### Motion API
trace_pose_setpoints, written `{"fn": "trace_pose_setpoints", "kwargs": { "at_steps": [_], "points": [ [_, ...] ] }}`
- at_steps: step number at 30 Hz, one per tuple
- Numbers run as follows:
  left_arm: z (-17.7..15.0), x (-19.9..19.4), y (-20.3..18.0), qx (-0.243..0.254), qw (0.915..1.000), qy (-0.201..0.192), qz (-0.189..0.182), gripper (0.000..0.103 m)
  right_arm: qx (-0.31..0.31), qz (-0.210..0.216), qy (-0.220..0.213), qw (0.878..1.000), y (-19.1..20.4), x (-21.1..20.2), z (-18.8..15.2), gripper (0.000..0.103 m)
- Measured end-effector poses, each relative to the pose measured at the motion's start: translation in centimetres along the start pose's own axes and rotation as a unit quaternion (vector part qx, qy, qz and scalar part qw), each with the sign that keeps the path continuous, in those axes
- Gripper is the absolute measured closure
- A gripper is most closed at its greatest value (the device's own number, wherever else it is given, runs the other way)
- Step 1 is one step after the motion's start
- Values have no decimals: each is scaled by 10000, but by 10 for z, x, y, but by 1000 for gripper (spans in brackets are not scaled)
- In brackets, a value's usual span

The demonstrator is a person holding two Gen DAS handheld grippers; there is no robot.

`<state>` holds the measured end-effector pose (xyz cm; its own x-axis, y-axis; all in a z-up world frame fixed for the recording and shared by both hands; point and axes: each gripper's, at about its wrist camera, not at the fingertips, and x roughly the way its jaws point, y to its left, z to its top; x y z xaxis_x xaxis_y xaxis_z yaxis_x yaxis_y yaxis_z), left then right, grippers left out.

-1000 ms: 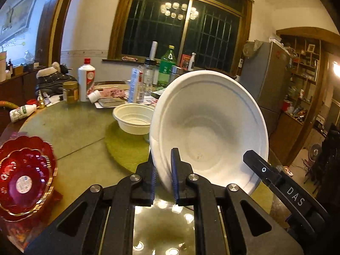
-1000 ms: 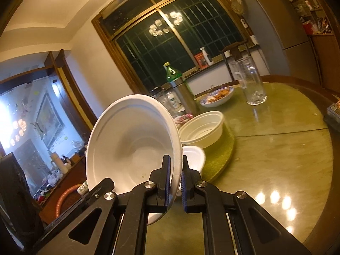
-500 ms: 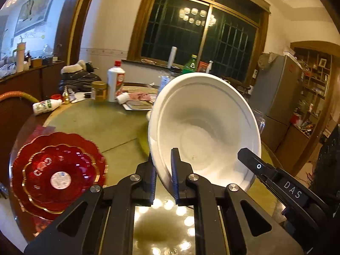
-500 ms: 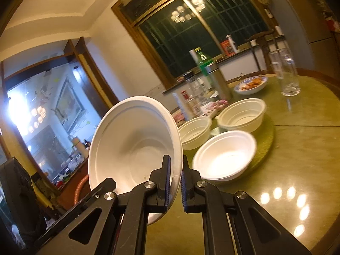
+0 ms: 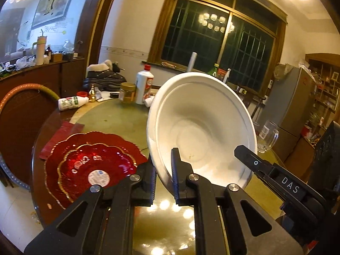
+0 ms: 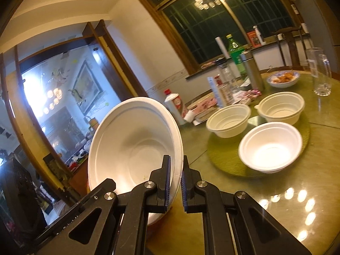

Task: Organize plates and bowls
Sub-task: 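Carry the held white bowls with both grippers toward the red plate stack, then lower both white bowls onto the red plates and open both grippers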

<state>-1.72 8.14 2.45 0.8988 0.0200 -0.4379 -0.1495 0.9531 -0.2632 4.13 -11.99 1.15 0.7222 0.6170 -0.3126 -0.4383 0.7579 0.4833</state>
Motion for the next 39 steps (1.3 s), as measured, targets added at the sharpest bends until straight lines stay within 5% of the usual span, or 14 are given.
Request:
{"fn": "trace_pose_setpoints", "kwargs": {
  "at_steps": [27,39],
  "points": [
    [3,-17,73,-529,9962,99,685,93,-405,507,1122,9916,69,67,-20,92],
    [-14,14,114,-1071,9864,876,891,93,-454,306,2029,9777,80,123,-43,90]
  ]
}}
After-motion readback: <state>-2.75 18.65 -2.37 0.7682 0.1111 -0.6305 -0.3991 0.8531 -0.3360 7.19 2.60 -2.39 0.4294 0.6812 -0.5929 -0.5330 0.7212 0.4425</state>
